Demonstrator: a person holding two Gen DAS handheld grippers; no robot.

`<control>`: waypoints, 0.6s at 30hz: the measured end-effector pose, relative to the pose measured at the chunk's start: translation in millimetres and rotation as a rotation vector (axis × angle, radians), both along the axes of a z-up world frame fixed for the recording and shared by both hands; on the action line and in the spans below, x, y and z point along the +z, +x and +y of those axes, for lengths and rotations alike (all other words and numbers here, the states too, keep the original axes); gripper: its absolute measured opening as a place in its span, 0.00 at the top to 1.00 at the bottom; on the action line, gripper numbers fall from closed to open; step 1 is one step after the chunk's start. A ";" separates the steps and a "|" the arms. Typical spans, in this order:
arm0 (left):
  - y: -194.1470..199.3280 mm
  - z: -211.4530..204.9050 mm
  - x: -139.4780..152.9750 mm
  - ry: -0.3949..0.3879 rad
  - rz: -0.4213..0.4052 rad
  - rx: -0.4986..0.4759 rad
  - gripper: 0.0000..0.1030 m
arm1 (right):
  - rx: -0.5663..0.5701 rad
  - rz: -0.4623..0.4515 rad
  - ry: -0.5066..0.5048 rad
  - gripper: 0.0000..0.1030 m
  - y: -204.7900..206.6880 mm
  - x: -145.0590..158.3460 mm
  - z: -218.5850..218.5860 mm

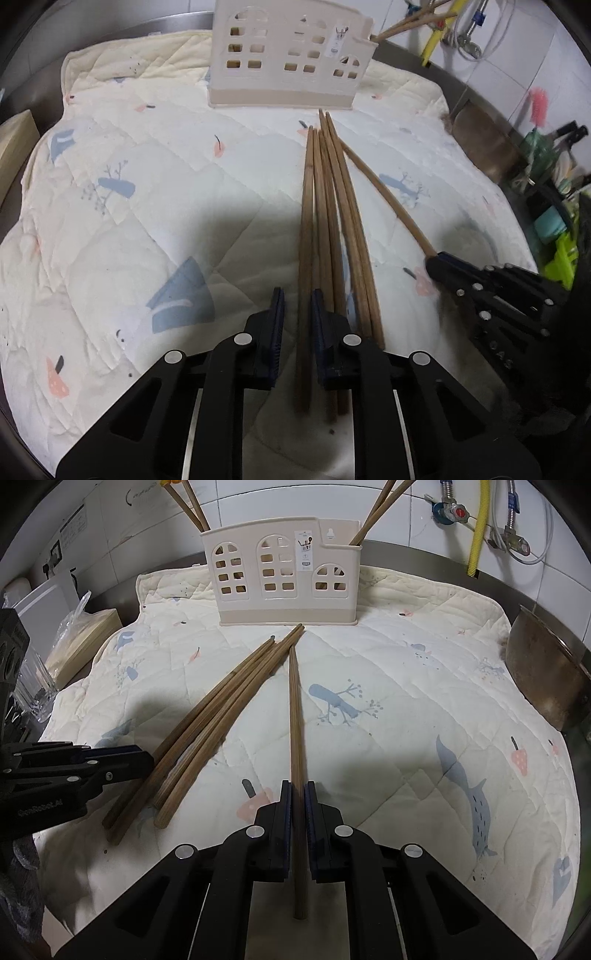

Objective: Organize utensils
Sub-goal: 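Lift the held chopsticks upright with both tools toward the white holder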

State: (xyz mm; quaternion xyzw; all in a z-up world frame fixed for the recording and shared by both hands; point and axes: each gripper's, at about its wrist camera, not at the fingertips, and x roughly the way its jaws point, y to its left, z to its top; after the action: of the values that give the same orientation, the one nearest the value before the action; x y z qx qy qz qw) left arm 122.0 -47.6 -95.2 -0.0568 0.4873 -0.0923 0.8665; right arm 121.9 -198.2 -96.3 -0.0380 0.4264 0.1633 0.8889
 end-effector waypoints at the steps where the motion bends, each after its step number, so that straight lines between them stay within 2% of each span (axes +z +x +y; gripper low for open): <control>1: 0.5 -1.8 -0.1 0.014 -0.002 -0.004 0.87 | 0.000 0.000 0.002 0.93 0.1 0.0 -0.4; 8: -0.5 -1.0 -1.3 0.009 -0.008 0.002 0.88 | -0.002 0.000 0.009 0.93 -0.5 -1.4 -0.4; 9: -0.8 -1.4 -0.8 0.012 -0.012 0.002 0.92 | -0.002 -0.001 0.009 0.93 -1.0 -1.1 -0.4; 11: -1.8 0.5 0.7 -0.010 -0.014 0.000 0.94 | -0.005 -0.003 0.019 0.93 -1.1 -0.2 -1.3; 18: -8.8 8.2 27.3 -0.033 -0.084 -0.007 0.94 | -0.005 -0.075 0.022 0.93 -5.5 24.0 -3.7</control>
State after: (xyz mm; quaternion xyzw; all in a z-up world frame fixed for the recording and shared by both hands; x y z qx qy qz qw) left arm 113.3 -39.4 -67.9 -0.0653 0.4492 -0.1057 0.8848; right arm 116.3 -202.0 -72.3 -0.0334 0.3910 0.1643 0.9050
